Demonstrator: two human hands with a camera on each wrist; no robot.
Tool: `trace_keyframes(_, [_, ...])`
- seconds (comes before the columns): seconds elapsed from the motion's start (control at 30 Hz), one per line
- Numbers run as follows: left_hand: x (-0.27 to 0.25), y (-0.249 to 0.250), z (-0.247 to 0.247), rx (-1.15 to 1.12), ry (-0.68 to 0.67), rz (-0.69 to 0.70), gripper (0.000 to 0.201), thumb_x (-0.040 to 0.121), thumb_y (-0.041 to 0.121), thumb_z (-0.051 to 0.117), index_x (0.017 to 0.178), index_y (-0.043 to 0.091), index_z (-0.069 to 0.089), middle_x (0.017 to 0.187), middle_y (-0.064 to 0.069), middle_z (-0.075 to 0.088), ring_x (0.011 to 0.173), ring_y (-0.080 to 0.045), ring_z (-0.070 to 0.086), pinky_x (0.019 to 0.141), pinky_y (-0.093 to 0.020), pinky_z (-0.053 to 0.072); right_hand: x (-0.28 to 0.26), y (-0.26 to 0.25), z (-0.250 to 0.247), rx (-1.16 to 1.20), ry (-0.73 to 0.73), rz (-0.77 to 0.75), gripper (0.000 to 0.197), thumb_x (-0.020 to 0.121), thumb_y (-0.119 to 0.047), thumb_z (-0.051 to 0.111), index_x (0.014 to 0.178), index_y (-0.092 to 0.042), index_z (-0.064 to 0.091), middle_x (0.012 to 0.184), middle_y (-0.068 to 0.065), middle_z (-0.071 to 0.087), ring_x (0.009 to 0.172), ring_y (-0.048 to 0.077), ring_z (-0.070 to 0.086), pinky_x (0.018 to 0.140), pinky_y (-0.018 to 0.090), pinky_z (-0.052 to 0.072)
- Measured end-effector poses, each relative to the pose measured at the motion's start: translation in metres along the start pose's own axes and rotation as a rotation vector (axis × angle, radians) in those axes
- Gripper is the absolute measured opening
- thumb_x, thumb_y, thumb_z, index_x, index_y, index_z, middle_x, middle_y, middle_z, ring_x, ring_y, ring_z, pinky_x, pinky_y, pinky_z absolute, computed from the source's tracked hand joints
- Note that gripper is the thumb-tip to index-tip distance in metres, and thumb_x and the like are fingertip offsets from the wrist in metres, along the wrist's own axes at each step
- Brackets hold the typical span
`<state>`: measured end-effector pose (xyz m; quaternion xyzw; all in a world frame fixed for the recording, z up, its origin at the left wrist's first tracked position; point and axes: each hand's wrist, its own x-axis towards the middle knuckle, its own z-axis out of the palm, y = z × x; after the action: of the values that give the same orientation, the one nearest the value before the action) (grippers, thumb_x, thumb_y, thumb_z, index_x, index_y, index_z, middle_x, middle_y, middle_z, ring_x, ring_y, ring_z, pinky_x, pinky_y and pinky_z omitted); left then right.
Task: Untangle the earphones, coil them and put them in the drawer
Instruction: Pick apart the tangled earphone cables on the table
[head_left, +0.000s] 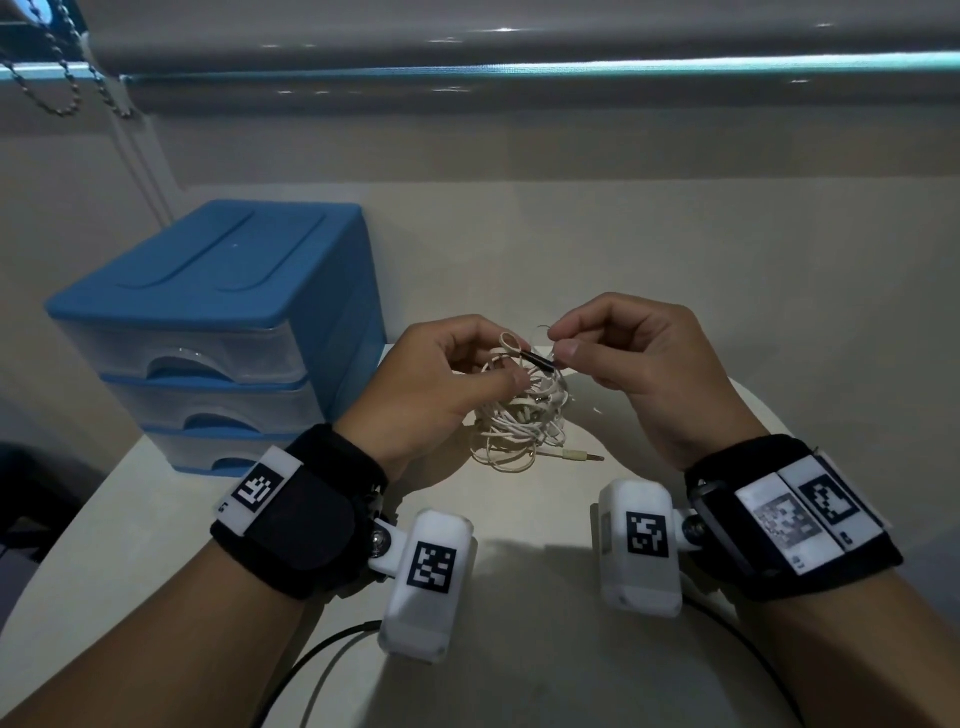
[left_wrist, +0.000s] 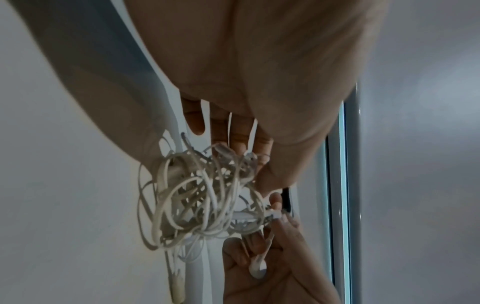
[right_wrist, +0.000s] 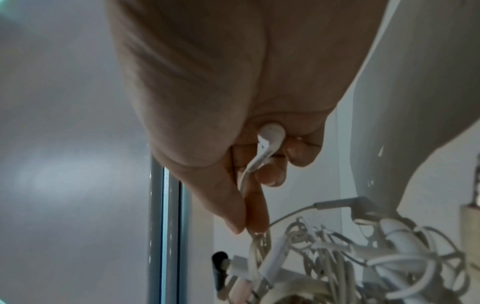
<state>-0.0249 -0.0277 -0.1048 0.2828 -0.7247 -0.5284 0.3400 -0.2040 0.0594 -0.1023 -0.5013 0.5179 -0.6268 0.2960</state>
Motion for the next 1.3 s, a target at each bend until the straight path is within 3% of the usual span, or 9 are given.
trace_keyframes(0.13, [-0.001, -0.001, -0.001, -0.001, 0.019, -0.004, 0.017, 0.084, -0.002, 0.078, 0.099, 0.006, 0.076, 0.097, -0.024, 0.073, 0.086, -0.034, 0.068, 0.088, -0.054, 0.056, -0.001, -0.002, 0.000, -0.019, -0.077, 0.015, 0.012, 0.085, 0.012, 0.068, 0.091, 0.003, 0.073, 0.066, 0.015, 0.065, 0.055, 0.005, 0.058, 0.055, 0.012, 0.042])
trace_keyframes(0.3, [-0.001, 0.000, 0.001, -0.049, 0.022, 0.011, 0.017, 0.080, 0.002, 0.080, 0.095, 0.009, 0.078, 0.096, -0.034, 0.068, 0.090, -0.054, 0.066, 0.088, -0.062, 0.054, -0.003, -0.005, 0.000, -0.035, -0.087, 0.035, 0.015, 0.090, 0.008, 0.064, 0.098, 0.002, 0.076, 0.059, 0.025, 0.059, 0.053, 0.015, 0.054, 0.055, 0.018, 0.043])
trace_keyframes(0.47, [-0.002, 0.001, -0.001, -0.033, 0.018, 0.048, 0.017, 0.085, -0.007, 0.074, 0.099, 0.003, 0.077, 0.091, -0.025, 0.072, 0.078, -0.023, 0.068, 0.075, -0.034, 0.058, -0.003, -0.001, 0.000, -0.030, -0.133, 0.104, 0.020, 0.084, 0.016, 0.065, 0.097, 0.004, 0.074, 0.060, 0.021, 0.062, 0.054, 0.030, 0.055, 0.054, 0.034, 0.046])
trace_keyframes(0.6, [-0.001, -0.002, 0.001, -0.114, 0.033, 0.033, 0.017, 0.085, 0.000, 0.075, 0.100, 0.008, 0.079, 0.098, -0.020, 0.075, 0.094, -0.040, 0.069, 0.092, -0.058, 0.056, -0.002, 0.001, -0.001, -0.054, -0.136, 0.109, 0.007, 0.085, 0.011, 0.069, 0.089, 0.005, 0.071, 0.063, 0.014, 0.070, 0.062, 0.041, 0.060, 0.065, 0.045, 0.048])
trace_keyframes(0.7, [-0.001, -0.004, 0.001, -0.175, 0.031, 0.014, 0.020, 0.081, 0.006, 0.074, 0.099, 0.010, 0.080, 0.101, -0.026, 0.073, 0.102, -0.054, 0.065, 0.097, -0.066, 0.050, -0.001, 0.003, 0.000, -0.094, -0.128, 0.095, 0.008, 0.085, 0.010, 0.069, 0.087, 0.002, 0.071, 0.065, 0.012, 0.070, 0.065, 0.033, 0.063, 0.070, 0.045, 0.048])
trace_keyframes(0.9, [0.000, 0.003, -0.002, -0.073, 0.027, 0.045, 0.040, 0.090, -0.009, 0.064, 0.118, 0.018, 0.073, 0.087, -0.012, 0.065, 0.080, -0.019, 0.065, 0.077, -0.030, 0.056, 0.000, 0.004, -0.001, -0.093, -0.129, 0.043, 0.008, 0.087, 0.004, 0.072, 0.088, -0.004, 0.071, 0.075, 0.029, 0.066, 0.067, 0.026, 0.060, 0.065, 0.031, 0.049])
trace_keyframes(1.0, [0.000, 0.008, -0.003, -0.002, 0.033, 0.060, 0.049, 0.087, -0.002, 0.055, 0.117, 0.033, 0.072, 0.113, -0.007, 0.062, 0.092, -0.024, 0.063, 0.090, -0.042, 0.054, 0.000, 0.004, 0.000, -0.061, -0.105, 0.046, 0.005, 0.086, 0.004, 0.073, 0.089, 0.001, 0.069, 0.073, 0.022, 0.068, 0.065, 0.020, 0.062, 0.064, 0.024, 0.049])
trace_keyframes(1.07, [-0.002, 0.008, -0.003, -0.021, 0.038, 0.061, 0.039, 0.081, 0.009, 0.049, 0.102, 0.025, 0.077, 0.119, -0.001, 0.061, 0.102, -0.031, 0.062, 0.094, -0.054, 0.049, 0.000, 0.005, 0.000, -0.027, -0.084, 0.057, 0.005, 0.087, 0.006, 0.072, 0.091, 0.005, 0.068, 0.069, 0.015, 0.065, 0.064, 0.022, 0.056, 0.061, 0.020, 0.047])
trace_keyframes(1.3, [-0.002, 0.007, -0.006, 0.074, 0.084, 0.170, 0.024, 0.092, 0.019, 0.074, 0.078, 0.000, 0.071, 0.083, -0.013, 0.070, 0.072, -0.012, 0.061, 0.068, -0.021, 0.047, -0.001, 0.002, 0.000, -0.009, -0.084, 0.014, 0.009, 0.084, 0.003, 0.075, 0.091, 0.001, 0.069, 0.077, 0.018, 0.061, 0.073, 0.025, 0.053, 0.067, 0.025, 0.048])
